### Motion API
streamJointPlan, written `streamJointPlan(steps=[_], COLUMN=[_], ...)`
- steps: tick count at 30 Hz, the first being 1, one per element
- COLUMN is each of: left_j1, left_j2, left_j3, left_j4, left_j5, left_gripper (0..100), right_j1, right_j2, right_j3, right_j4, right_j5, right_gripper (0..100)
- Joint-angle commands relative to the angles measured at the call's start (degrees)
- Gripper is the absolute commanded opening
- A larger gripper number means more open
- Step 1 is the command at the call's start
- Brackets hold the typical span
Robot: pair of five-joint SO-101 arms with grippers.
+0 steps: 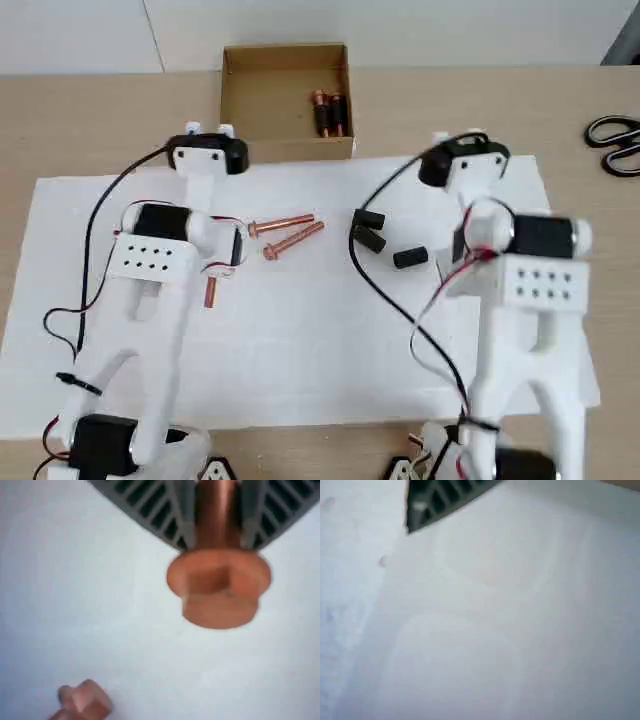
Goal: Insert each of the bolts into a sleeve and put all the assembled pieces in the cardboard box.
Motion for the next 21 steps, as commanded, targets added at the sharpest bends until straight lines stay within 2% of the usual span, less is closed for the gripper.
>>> streamJointPlan(steps=[1, 5, 8, 10, 13, 16, 21], left_j1=[-3.3, -5.9, -7.0, -7.4, -7.4, -7.3, -7.2], left_j2=[-3.2, -3.3, -3.3, -3.3, -3.3, -3.3, -3.3], left_j3=[-2.2, -2.2, -2.2, -2.2, -2.2, -2.2, -2.2], left_j4=[0.3, 0.0, 0.0, -0.1, -0.1, -0.1, -0.2], left_j5=[-0.4, -0.4, -0.4, -0.4, -0.3, 1.2, 1.2], left_gripper=[1, 1, 1, 1, 1, 1, 1], right_j1=[-1.2, -2.6, -3.8, -4.1, -2.7, -1.5, -2.2], right_j2=[10.5, 17.0, 18.2, 18.3, 18.8, 20.0, 21.6], right_j3=[-12.6, -21.5, -22.1, -22.0, -22.3, -21.0, -21.0], right_j4=[1.4, 1.7, 1.7, 1.4, -2.2, -2.2, -2.0], right_j5=[4.2, 14.6, 27.9, 32.8, 32.0, 28.7, 28.4], right_gripper=[19.0, 19.0, 19.1, 19.1, 19.1, 19.1, 19.1])
